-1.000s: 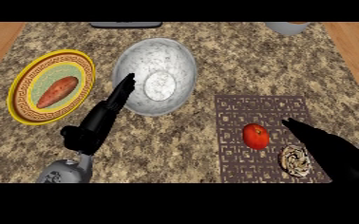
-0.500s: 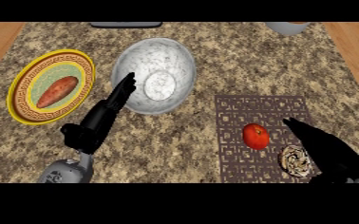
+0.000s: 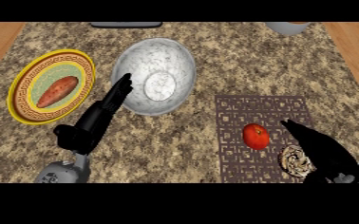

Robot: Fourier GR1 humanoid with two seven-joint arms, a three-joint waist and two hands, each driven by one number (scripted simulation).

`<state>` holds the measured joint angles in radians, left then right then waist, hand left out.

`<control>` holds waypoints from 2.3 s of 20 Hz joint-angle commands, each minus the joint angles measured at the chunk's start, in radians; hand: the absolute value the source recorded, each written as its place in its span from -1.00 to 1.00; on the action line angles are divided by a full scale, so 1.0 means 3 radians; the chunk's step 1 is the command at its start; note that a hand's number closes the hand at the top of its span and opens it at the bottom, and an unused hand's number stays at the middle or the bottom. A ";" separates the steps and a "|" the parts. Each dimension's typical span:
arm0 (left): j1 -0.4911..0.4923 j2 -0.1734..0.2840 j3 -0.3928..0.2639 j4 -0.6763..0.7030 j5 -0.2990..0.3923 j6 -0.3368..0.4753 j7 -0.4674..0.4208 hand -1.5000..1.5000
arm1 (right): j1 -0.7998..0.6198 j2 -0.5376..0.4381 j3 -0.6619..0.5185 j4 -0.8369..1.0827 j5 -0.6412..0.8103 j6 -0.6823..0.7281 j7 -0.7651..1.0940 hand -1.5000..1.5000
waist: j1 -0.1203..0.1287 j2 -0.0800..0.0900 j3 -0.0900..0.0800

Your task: Pick the cupcake from the placemat and place it in the bowl

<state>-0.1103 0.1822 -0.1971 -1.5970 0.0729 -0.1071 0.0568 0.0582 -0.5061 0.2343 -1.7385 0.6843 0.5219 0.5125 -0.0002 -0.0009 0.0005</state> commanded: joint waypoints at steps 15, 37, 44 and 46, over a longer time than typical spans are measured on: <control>-0.0185 -0.0145 0.0186 0.0063 -0.0105 -0.0161 0.0118 0.00 | -0.0492 0.0826 0.0261 0.0167 0.0735 -0.0323 -0.0016 1.00 | 0.0030 0.0006 -0.0005; -0.0382 -0.0370 -0.0199 0.0238 -0.0231 -0.0255 0.0100 0.00 | -0.3105 0.1685 0.1124 0.0991 0.1708 -0.1621 0.2626 1.00 | 0.0596 0.0046 -0.0019; -0.0413 -0.0357 -0.0162 0.0228 -0.0220 -0.0254 0.0144 0.00 | -0.3578 0.1685 0.0948 0.1424 0.1687 -0.1917 0.2996 1.00 | 0.0564 0.0060 -0.0018; -0.0415 -0.0439 -0.0189 0.0245 -0.0251 -0.0166 0.0200 0.00 | -0.3647 0.1685 0.1024 0.1590 0.1656 -0.1854 0.3115 1.00 | 0.0505 0.0045 -0.0017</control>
<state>-0.2387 0.0664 -0.2502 -1.5279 0.0060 -0.1779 0.1049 -0.9672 -0.0129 0.5282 -1.3404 1.1883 0.0221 1.1942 0.1664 0.0150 -0.0047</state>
